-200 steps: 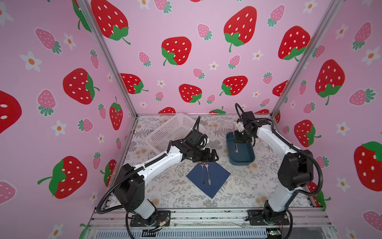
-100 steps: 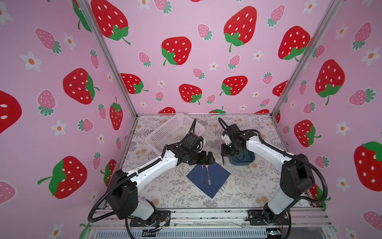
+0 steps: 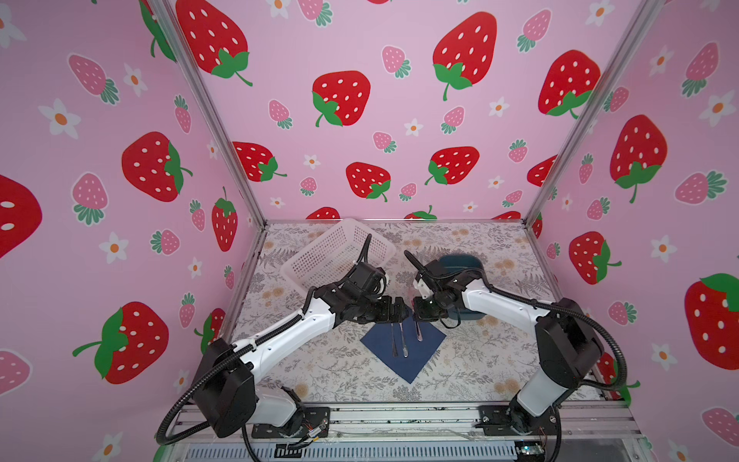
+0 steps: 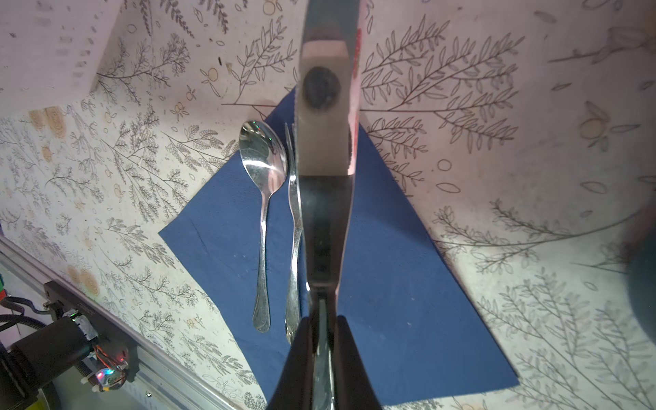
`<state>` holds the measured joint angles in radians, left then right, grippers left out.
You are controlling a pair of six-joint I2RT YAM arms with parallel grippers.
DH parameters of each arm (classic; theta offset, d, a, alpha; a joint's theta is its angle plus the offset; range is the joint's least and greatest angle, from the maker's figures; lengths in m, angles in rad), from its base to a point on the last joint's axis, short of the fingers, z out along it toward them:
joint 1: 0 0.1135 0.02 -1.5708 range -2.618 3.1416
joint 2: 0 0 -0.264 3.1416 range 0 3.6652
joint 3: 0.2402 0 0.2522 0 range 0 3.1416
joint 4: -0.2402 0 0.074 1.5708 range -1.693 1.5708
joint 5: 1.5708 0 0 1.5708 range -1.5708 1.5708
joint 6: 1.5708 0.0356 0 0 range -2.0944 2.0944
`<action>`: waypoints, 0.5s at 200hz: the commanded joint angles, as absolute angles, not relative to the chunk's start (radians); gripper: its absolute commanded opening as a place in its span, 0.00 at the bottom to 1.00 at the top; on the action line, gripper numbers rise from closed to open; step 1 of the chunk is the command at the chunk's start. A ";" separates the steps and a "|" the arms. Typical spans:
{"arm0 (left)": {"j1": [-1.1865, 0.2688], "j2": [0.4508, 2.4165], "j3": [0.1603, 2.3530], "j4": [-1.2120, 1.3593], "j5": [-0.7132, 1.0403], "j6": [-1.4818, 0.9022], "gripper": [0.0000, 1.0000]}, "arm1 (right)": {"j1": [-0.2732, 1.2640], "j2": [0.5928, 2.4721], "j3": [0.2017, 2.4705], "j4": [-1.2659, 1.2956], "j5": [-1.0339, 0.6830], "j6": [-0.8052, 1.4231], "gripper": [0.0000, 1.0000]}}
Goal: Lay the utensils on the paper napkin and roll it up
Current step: 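Lower the knife onto the napkin beside the fork with the right gripper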
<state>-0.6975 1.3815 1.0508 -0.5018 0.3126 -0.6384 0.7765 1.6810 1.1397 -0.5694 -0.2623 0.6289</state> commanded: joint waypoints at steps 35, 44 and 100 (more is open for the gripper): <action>-0.692 1.351 1.017 -0.502 0.288 -0.652 0.99 | 0.813 1.715 1.088 -0.514 -0.290 0.683 0.07; -0.692 1.349 1.015 -0.502 0.287 -0.652 0.99 | 0.815 1.719 1.085 -0.511 -0.290 0.687 0.07; -0.689 1.312 0.984 -0.503 0.272 -0.657 0.99 | 0.826 1.737 1.042 -0.465 -0.303 0.707 0.07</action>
<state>-0.6952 1.3403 0.9985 -0.4969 0.2939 -0.6514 0.8165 1.7222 1.0576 -0.4923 -0.2886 0.6853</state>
